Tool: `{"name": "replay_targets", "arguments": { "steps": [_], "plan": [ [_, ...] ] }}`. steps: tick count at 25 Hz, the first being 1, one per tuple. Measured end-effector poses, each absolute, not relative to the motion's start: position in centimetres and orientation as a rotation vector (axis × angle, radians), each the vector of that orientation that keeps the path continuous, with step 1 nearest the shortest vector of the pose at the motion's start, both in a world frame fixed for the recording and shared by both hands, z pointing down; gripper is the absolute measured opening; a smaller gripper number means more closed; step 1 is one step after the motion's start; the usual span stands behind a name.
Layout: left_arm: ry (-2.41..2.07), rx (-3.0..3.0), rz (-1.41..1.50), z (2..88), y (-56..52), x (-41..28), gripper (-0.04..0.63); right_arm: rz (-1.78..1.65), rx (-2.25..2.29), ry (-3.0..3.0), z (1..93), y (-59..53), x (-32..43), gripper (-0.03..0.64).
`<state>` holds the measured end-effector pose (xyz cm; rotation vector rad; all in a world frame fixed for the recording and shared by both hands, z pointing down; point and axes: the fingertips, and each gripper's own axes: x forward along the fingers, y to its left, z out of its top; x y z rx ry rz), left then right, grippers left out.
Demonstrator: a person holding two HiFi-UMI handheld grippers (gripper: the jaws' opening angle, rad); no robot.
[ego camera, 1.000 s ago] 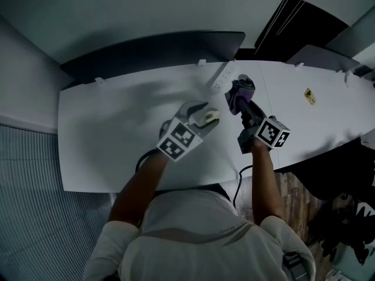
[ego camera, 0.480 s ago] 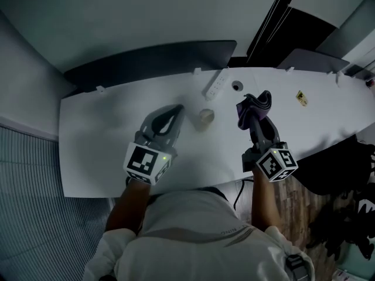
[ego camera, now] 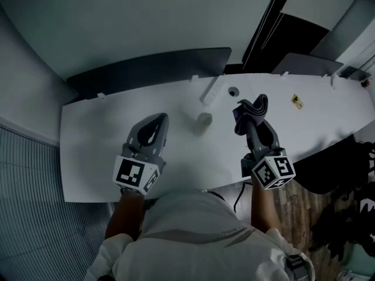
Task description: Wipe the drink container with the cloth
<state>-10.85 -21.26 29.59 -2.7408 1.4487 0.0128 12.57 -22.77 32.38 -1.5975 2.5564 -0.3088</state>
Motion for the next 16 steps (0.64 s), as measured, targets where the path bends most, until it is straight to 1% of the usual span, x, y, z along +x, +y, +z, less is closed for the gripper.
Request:
{"name": "replay_targets", "arguments": {
  "steps": [16],
  "plan": [
    [1.414,-2.744,0.009,29.5,-20.6,-10.7,0.003,-0.295,-1.582,2.592,32.1,-22.8,11.2,0.094]
  ]
}}
